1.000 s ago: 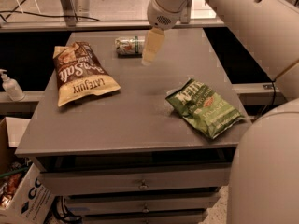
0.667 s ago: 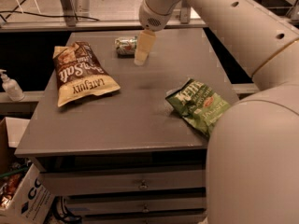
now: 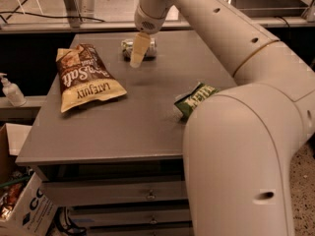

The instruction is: Place 7up can upright

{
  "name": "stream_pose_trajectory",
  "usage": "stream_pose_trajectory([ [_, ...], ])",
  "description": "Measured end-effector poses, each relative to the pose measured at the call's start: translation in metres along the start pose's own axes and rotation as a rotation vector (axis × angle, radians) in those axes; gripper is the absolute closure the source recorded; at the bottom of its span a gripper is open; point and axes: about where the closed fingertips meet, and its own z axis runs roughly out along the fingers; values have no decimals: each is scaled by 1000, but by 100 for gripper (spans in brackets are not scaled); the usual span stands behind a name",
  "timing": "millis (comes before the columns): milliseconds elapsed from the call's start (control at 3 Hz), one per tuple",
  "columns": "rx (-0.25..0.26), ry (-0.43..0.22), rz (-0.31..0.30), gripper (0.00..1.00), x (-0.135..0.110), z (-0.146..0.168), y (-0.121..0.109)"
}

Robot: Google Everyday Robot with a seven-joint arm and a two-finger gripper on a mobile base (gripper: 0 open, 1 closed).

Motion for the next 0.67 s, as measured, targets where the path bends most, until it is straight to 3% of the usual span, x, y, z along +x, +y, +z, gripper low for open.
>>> stream_pose_trajectory([
  [667,-22,14,22,0,-12,31,-10],
])
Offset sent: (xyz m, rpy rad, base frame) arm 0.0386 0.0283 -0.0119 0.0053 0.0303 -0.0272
